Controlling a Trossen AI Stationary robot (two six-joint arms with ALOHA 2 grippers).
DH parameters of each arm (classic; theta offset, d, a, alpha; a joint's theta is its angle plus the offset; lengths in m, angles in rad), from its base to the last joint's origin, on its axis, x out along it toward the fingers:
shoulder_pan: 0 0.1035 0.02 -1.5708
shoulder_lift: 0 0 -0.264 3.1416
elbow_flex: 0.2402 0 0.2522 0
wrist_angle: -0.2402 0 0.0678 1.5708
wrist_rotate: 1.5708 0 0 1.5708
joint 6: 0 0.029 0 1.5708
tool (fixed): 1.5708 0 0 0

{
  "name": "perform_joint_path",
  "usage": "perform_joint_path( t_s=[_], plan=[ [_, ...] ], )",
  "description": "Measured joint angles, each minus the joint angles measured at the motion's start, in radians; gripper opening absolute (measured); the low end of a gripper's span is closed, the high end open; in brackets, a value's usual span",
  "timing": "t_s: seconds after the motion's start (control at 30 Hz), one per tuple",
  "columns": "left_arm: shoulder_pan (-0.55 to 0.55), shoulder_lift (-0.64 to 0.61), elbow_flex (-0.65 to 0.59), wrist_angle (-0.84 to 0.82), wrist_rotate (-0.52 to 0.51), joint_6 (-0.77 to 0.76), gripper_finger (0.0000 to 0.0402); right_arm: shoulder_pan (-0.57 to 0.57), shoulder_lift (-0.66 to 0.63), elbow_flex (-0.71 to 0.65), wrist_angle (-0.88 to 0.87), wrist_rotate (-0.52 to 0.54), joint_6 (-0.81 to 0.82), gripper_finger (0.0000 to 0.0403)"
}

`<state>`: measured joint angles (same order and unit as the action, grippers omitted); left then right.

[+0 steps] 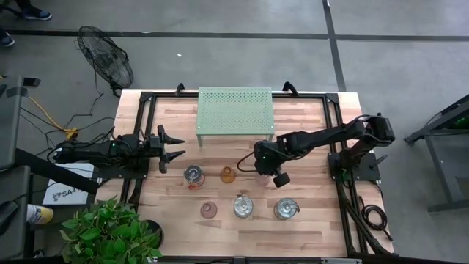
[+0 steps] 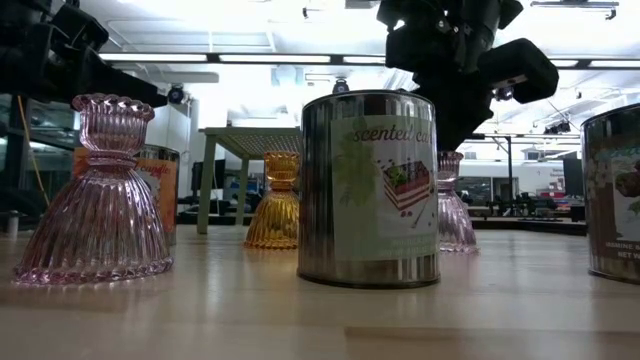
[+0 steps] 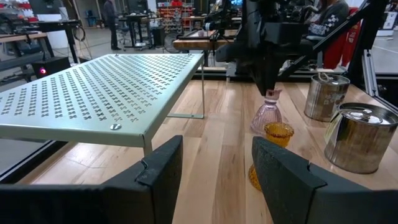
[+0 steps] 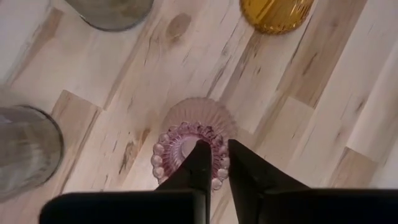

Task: Pick & Place candle stick holders
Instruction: Put the top pink glass candle holder on the shelf

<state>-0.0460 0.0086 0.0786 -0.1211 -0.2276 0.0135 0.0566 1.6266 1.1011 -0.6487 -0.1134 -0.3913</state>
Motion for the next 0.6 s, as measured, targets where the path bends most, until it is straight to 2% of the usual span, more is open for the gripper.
perform_joint_path(
  t_s=[0.17,0.6],
  plan=[
    [0.0,0.0,0.0,0.0,0.0,0.0,0.0189,-0.001,0.002,0.031,-0.045,0.001,0.025,0.002],
    [0.0,0.0,0.0,0.0,0.0,0.0,0.0189,-0.064,0.005,0.283,-0.29,0.029,0.036,0.0012]
  ],
)
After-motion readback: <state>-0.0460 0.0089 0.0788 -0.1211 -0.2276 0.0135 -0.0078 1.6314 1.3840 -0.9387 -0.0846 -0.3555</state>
